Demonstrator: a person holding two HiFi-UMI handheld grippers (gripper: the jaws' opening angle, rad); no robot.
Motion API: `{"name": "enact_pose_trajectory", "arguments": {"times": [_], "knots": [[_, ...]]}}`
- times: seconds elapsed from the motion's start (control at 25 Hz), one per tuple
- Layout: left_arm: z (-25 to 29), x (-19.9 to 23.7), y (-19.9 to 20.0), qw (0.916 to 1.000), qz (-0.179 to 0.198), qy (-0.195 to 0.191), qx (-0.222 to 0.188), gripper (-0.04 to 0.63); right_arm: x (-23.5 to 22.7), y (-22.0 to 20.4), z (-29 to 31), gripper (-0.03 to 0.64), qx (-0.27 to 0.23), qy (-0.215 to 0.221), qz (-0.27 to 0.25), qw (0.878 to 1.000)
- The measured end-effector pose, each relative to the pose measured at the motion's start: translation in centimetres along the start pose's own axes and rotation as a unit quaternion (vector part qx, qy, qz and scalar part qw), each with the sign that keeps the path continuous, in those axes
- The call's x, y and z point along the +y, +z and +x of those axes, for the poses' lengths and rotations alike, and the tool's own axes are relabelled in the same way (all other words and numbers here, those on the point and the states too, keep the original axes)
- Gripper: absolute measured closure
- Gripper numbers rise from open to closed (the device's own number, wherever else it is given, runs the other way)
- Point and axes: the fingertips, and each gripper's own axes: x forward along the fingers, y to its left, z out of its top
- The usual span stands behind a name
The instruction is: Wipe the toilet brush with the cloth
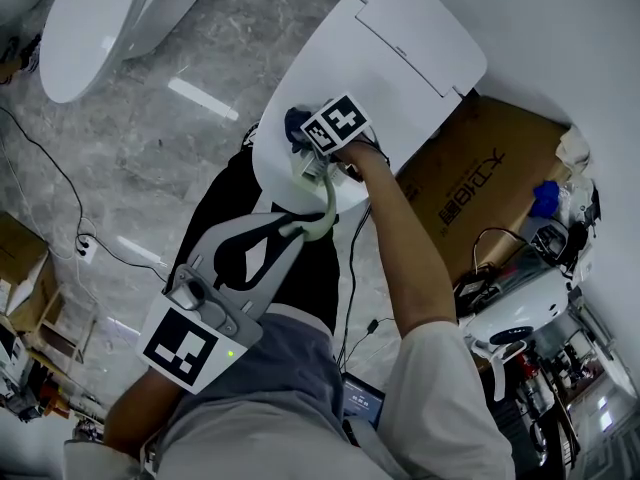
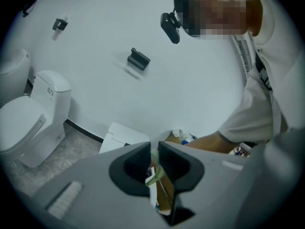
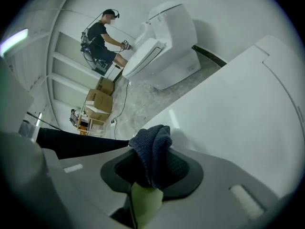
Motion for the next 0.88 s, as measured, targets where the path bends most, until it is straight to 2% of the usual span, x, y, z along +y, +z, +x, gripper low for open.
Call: {"name": "enact_pose_trajectory", "arguments": {"times": [0.36,0.88], "knots": [[0.0,0.1,0.1,0.9999,-0.011,0.006,-0.003,0.595,-1.6,-0.3,-0.3,0.506,-0.043,-0.008,0.067,0.997],[0.0,0.3,0.4,0.9999,-0.003,0.013,-0.01,0.595,-4.2,-1.9,-1.7,0.503,-0.085,-0.027,0.146,0.985]]}}
